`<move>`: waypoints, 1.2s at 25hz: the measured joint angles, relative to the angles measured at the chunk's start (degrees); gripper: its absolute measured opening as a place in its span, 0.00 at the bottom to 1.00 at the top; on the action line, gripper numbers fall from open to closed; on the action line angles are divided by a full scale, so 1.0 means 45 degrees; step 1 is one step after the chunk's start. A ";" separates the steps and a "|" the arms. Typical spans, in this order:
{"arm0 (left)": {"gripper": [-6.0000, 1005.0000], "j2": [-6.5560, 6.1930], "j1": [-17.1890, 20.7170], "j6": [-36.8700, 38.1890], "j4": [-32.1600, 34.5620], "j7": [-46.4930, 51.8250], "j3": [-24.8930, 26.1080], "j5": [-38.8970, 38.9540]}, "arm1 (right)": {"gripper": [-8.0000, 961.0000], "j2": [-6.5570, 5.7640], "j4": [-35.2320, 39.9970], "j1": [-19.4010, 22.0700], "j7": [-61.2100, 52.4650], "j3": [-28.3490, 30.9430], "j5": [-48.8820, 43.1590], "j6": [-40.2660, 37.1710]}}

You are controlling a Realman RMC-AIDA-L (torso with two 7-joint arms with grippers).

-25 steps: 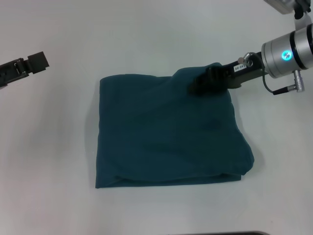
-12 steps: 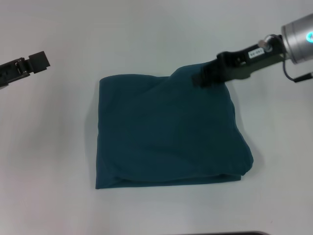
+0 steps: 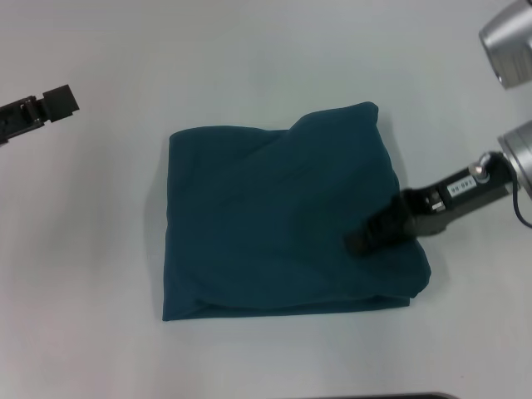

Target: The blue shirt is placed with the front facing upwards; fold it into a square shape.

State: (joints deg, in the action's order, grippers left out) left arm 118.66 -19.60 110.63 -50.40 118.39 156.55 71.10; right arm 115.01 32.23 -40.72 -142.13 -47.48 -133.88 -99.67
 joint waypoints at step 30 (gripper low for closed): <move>0.85 -0.0178 0.0928 0.0321 0.1487 -0.5354 -0.0634 -0.0372 | 0.48 0.0931 0.0905 0.1384 1.2035 0.0190 0.5026 -0.0286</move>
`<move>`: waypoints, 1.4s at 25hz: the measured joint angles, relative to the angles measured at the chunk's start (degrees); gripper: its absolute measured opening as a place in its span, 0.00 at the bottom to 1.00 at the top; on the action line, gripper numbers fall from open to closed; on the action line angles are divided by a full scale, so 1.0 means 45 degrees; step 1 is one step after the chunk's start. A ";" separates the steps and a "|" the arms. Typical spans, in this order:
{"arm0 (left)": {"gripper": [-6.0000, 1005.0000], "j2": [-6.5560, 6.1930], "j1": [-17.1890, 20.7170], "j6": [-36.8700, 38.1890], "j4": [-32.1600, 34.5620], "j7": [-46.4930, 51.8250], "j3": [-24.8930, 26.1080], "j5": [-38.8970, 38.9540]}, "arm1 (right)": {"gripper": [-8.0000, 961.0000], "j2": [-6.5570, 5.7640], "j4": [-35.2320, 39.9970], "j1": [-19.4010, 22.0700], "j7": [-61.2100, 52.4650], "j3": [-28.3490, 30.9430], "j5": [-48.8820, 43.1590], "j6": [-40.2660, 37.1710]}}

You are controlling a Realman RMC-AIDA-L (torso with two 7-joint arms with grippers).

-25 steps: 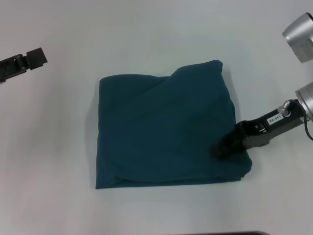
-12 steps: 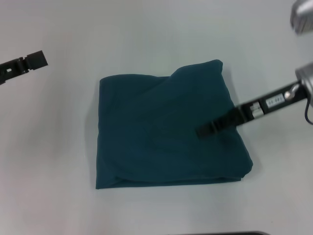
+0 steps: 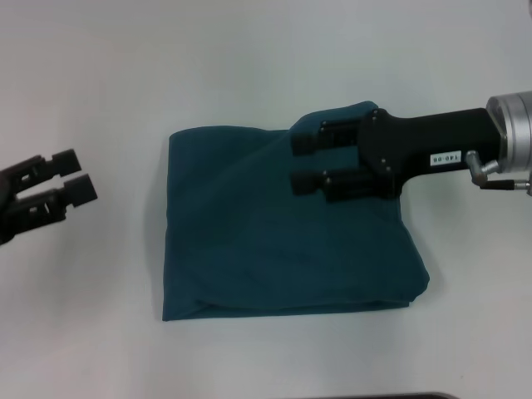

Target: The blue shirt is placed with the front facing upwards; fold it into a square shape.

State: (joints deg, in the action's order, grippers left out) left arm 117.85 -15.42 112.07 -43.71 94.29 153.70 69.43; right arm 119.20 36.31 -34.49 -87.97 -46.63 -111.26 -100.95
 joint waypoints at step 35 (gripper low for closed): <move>0.80 0.0335 0.0135 0.0455 0.0148 -0.5613 -0.2031 -0.3271 | 0.98 0.0174 -0.1574 0.1338 0.3950 -0.1640 -0.1230 0.1289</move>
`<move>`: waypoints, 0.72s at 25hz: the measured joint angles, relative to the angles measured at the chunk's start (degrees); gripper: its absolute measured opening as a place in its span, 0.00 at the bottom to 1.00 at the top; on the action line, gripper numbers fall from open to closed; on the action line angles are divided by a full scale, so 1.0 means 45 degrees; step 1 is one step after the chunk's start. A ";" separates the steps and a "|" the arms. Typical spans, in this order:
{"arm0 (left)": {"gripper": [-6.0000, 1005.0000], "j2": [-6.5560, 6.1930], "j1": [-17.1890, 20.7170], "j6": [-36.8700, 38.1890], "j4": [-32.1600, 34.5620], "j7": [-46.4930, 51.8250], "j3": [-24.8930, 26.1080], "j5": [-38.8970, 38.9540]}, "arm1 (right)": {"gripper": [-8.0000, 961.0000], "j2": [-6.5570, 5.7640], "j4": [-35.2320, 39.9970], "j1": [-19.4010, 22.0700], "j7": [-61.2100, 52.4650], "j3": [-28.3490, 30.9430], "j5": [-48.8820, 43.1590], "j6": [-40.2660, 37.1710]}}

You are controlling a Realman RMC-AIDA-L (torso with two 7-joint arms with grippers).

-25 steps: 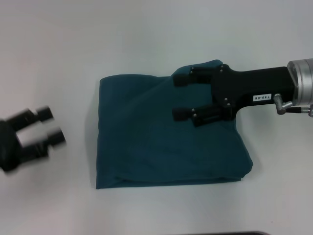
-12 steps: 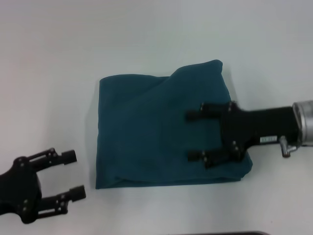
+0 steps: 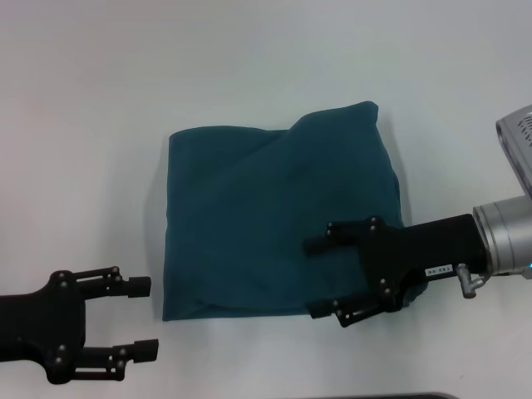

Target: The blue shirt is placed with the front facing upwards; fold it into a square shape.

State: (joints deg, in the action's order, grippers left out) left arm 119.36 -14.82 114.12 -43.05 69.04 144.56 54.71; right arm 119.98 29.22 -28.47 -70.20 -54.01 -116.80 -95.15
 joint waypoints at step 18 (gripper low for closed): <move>0.80 0.0208 -0.0964 -0.0063 -0.0396 0.0182 0.0111 0.0082 | 0.98 -0.0040 -0.0048 0.0102 0.1247 0.0157 0.0889 0.0126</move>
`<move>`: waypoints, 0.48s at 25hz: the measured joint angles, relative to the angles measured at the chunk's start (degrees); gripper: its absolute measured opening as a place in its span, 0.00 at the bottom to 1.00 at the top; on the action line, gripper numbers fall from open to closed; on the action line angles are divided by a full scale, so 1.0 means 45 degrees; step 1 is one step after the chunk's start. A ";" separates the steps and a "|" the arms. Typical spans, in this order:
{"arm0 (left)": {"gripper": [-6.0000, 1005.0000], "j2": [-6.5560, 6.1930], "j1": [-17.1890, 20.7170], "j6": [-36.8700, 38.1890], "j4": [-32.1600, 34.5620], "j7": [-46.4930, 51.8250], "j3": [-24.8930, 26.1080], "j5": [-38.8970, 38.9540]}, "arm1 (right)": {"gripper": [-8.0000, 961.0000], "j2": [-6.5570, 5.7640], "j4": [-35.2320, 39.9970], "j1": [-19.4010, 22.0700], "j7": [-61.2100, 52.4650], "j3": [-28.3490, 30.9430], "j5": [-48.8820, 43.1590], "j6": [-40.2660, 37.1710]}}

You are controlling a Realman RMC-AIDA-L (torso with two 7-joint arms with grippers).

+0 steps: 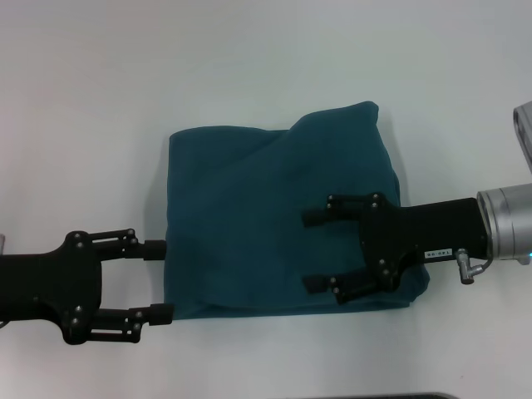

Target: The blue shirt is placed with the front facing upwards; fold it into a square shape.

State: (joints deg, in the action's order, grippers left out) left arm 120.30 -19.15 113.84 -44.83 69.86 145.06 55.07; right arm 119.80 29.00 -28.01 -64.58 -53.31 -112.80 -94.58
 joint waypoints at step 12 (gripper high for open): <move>0.80 -0.0016 0.0041 -0.0006 -0.0020 0.0027 0.0029 0.0017 | 0.98 -0.0002 -0.0001 0.0015 -0.0083 -0.0042 0.0009 0.0014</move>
State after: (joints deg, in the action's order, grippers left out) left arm 120.23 -18.97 113.81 -44.92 69.98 145.19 55.15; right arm 119.79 29.00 -27.95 -64.96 -53.49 -112.76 -94.52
